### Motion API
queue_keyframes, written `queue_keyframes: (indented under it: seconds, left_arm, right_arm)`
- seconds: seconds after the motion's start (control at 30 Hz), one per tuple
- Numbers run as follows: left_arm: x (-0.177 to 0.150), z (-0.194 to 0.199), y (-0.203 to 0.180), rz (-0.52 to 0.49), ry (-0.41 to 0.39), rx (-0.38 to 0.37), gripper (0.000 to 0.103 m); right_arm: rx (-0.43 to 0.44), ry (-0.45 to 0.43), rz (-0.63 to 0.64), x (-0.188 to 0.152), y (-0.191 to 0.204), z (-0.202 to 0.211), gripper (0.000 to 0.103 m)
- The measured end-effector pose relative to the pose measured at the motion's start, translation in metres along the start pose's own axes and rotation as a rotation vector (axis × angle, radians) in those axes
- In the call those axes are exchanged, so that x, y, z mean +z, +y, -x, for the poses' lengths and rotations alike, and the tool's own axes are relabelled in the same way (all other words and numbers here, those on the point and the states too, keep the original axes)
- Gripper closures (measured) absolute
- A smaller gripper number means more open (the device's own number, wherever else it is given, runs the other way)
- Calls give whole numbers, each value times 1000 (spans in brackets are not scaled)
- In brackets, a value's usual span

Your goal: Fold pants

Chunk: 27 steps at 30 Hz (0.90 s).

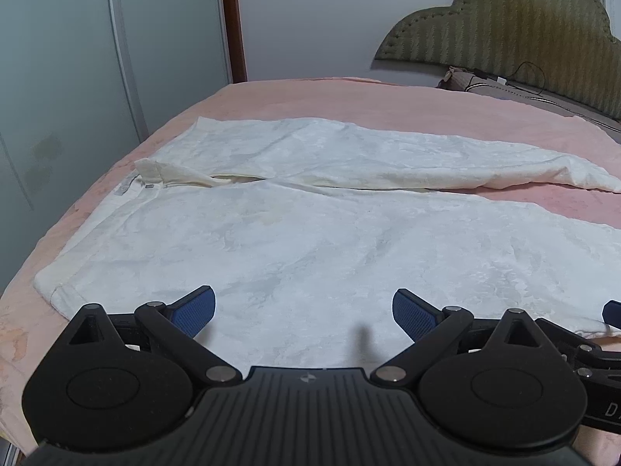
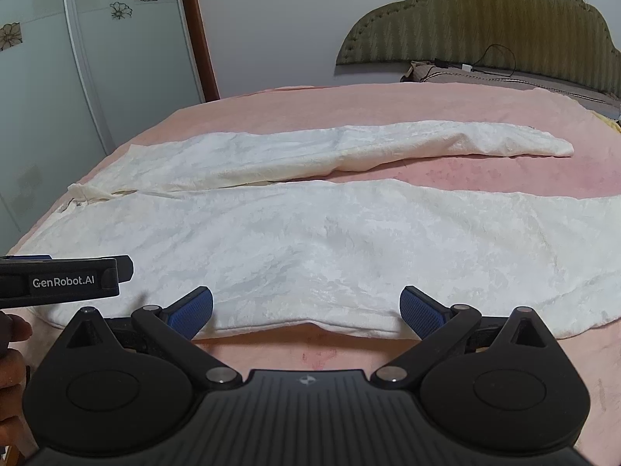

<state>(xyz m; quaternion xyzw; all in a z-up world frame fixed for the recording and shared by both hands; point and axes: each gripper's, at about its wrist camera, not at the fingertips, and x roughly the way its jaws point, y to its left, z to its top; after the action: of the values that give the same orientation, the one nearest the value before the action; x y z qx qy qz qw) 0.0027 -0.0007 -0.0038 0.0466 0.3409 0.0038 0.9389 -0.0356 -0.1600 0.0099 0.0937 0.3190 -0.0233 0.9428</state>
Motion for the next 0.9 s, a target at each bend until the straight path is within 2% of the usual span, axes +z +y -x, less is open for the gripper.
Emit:
queue_keyframes:
  seconds: [0.9]
  left_arm:
    - [0,0,3,-10,-1,2,3]
  right_arm:
    - [41,-34,21,-4,3,5,0]
